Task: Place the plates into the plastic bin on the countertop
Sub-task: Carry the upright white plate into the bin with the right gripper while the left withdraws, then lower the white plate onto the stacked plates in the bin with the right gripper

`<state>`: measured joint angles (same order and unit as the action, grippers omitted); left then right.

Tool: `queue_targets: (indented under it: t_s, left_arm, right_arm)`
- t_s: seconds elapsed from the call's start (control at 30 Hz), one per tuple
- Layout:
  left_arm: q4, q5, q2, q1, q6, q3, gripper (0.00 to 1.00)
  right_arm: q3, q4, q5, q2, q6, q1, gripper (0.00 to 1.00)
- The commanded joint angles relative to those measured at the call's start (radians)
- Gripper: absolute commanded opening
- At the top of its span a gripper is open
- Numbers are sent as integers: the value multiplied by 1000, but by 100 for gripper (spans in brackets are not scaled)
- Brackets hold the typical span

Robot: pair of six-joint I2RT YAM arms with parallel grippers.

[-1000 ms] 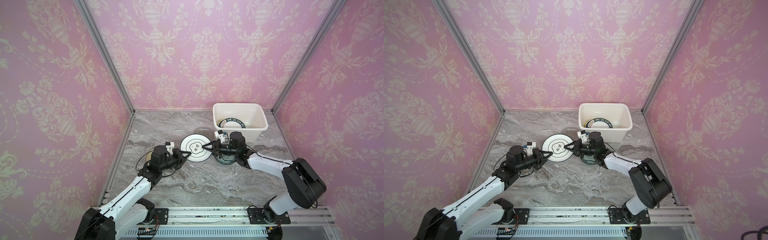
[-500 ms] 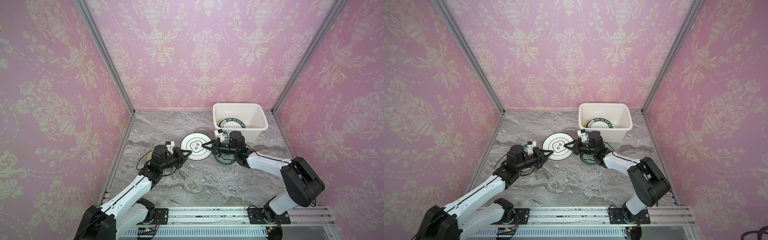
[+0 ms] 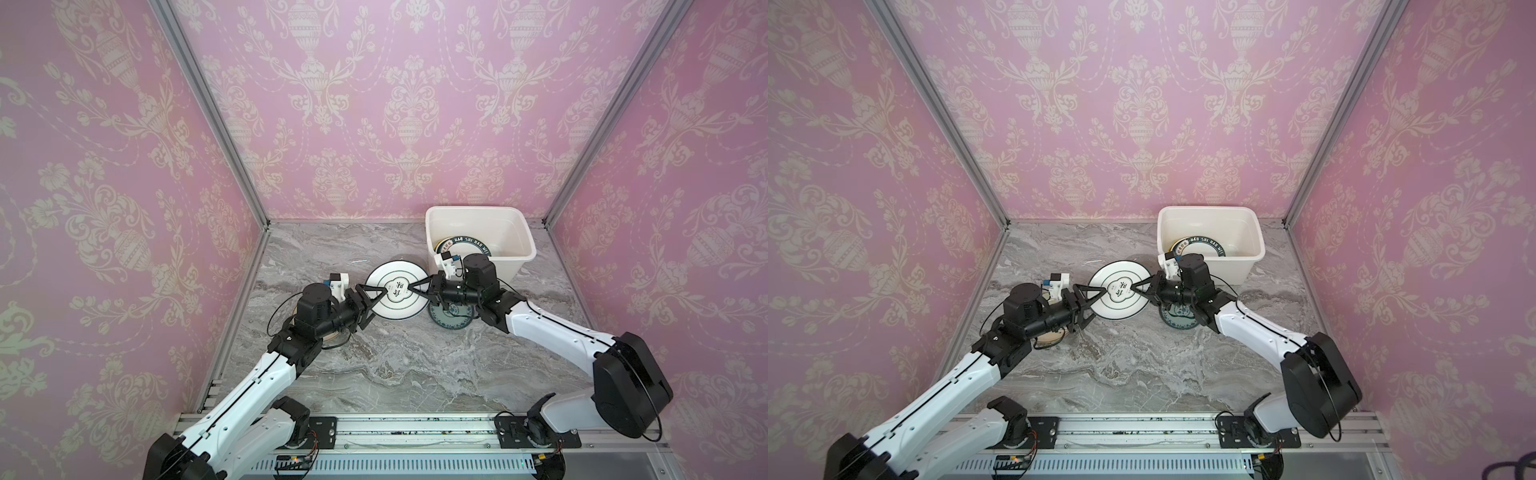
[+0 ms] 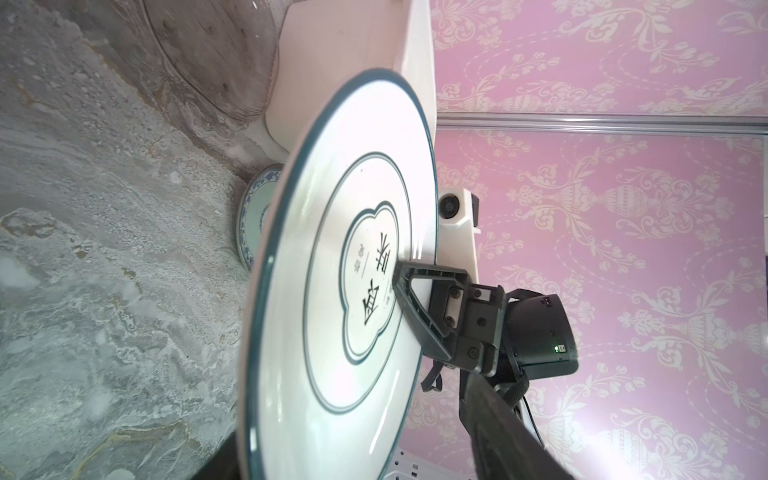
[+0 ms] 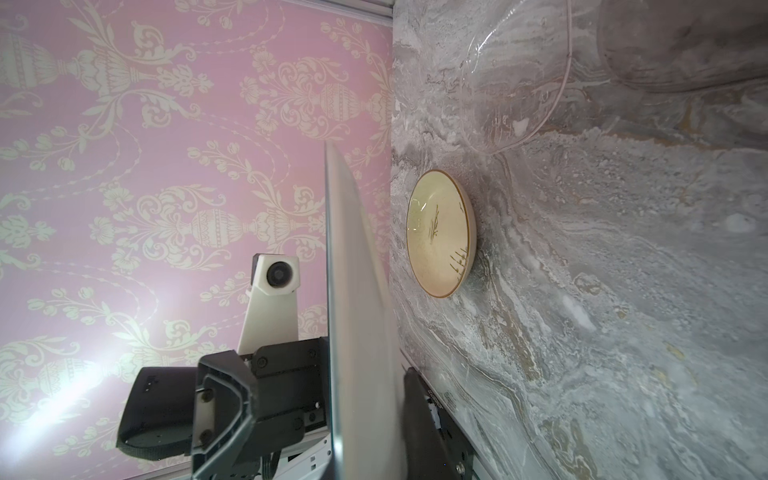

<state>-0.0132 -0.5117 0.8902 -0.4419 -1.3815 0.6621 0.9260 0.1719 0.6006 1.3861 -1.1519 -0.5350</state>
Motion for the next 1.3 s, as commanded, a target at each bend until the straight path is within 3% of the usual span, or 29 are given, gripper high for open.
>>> queue_targets:
  t_s: [0.0, 0.3, 0.7, 0.9, 1.27]
  left_arm:
    - [176, 56, -41, -3, 108, 120, 75]
    - [256, 246, -88, -3, 159, 184, 79]
    - [324, 91, 265, -3, 370, 459, 87]
    - [315, 66, 378, -3, 381, 505, 88]
    - [334, 23, 501, -4, 374, 568, 90]
  right_arm:
    - [78, -209, -55, -69, 109, 22, 0]
    - [375, -529, -94, -82, 234, 207, 0]
    - [667, -721, -167, 142, 360, 502, 0]
    - [790, -820, -247, 307, 478, 525, 0]
    - [876, -778, -293, 523, 523, 526, 0]
